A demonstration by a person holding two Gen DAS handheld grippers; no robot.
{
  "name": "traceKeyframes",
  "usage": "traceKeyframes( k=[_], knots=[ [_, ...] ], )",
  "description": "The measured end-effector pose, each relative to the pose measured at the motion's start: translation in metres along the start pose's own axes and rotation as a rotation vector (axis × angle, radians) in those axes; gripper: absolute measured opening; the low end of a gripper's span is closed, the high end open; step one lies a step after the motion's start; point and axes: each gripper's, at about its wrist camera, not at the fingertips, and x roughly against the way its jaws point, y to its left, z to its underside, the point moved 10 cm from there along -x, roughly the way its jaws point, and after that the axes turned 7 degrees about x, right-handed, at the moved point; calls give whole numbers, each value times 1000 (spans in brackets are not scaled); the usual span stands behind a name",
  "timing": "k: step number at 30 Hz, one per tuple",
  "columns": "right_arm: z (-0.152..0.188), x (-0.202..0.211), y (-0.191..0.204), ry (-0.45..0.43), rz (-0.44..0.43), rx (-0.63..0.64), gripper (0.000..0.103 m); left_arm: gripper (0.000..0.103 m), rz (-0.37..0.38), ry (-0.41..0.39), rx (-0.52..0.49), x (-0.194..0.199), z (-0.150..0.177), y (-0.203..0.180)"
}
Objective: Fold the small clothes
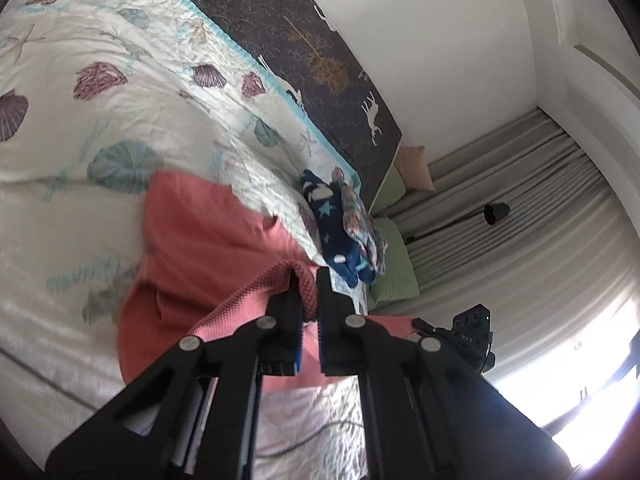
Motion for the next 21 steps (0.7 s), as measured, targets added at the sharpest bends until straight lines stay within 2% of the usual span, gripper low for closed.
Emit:
traceKeyframes(
  k=[9,16,21],
  knots=[
    [-61,-38,-20,25,5,-63,4,6,-14,5,19,-45,-49,5],
    [-109,-76,-39,31,22,-99,4,6,-54,-5,45,-83,-87,23],
    [-126,-115,-65,92,65,-150,4,6,-99,5,50,-109,-102,41]
  ],
)
